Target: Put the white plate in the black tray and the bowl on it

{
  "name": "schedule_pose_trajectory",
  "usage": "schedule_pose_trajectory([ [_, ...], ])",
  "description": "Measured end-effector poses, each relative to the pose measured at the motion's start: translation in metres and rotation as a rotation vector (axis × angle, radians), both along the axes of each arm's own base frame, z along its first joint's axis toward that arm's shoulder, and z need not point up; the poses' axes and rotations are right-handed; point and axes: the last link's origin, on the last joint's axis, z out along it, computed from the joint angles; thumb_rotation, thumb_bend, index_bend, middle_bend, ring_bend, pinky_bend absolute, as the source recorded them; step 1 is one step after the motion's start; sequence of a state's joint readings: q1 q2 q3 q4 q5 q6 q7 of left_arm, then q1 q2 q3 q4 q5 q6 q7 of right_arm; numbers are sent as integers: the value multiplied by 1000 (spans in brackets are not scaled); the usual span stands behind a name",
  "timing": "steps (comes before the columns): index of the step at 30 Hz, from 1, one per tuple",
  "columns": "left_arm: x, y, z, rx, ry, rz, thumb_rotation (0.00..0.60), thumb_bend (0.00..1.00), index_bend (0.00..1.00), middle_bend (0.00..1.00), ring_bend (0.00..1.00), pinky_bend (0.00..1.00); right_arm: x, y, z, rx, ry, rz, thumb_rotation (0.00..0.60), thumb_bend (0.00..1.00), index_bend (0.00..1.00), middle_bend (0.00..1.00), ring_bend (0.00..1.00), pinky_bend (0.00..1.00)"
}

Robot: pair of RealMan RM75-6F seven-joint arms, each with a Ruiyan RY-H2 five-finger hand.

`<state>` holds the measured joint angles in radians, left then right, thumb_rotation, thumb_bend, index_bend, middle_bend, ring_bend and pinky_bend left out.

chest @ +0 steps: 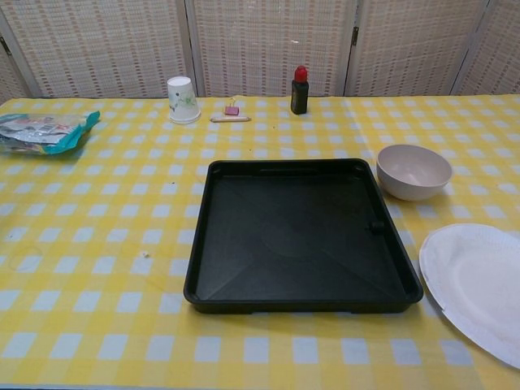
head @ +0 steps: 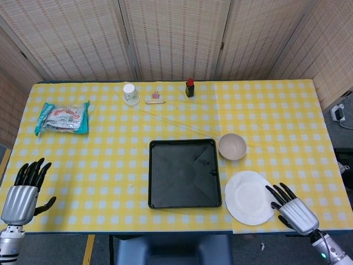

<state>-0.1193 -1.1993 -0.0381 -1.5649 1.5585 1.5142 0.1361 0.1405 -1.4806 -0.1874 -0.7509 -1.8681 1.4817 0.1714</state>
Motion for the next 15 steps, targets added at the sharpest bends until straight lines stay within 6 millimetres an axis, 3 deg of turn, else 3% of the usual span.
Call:
schedule_pose_trajectory([
  [5,-1,0,2,5,-3,3,600,247,0,0,69,60,3,-7,-6,0,-6,9,599,374,483,60,42,0],
  [15,0,0,6,16,-19,-2,600,247,0,0,69,43,10,-19,-17,9,-10,29,600,514,578,100,71,0],
])
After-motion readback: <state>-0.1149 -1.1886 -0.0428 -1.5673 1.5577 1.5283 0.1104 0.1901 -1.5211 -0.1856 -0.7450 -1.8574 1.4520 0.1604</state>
